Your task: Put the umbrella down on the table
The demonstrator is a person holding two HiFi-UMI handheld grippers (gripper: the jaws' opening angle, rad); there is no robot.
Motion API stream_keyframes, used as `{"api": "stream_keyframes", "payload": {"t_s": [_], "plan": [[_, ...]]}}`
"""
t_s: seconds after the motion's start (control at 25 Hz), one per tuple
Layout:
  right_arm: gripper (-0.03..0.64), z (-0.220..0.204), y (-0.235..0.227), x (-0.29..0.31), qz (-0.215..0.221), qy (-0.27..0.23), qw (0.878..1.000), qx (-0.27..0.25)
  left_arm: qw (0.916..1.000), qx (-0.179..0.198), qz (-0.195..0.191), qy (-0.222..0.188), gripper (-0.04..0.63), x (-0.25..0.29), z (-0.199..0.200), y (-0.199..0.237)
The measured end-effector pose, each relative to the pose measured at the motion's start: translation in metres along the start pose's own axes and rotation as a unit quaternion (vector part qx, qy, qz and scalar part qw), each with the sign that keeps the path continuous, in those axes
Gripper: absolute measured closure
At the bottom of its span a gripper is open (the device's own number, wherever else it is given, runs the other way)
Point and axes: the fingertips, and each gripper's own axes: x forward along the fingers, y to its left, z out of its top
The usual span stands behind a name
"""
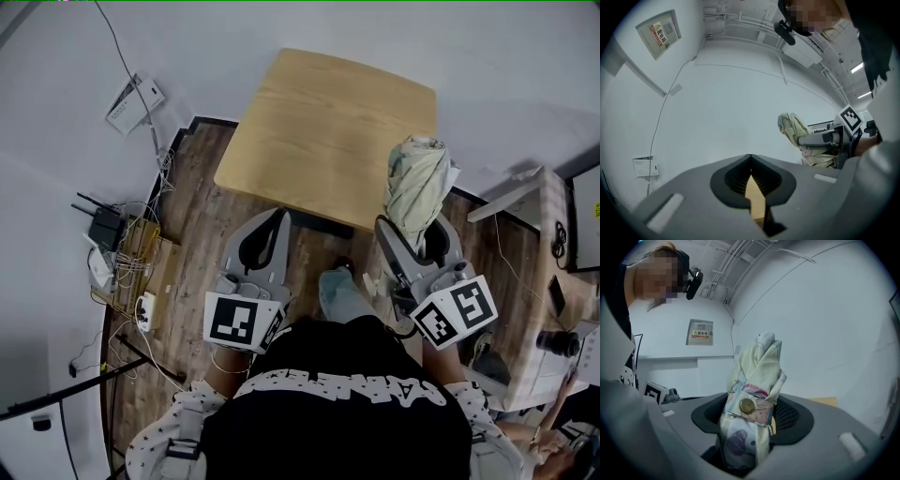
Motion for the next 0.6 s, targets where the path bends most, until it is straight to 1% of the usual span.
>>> {"api": "stream_keyframes", "payload": {"t_s": [0.32,0.6], "plan": [[0.331,0.003,-0.024,0.020,0.009,0.001,1.000,0.007,0.9999,0.010,0.002,0.003,0.594,0.029,0.003,0.002],[0.331,0.008,-0.052,0.033,0.015,0.000,1.000,0.016,0.9998,0.016,0.012,0.008,0.594,0.060,0.008,0.002]]}}
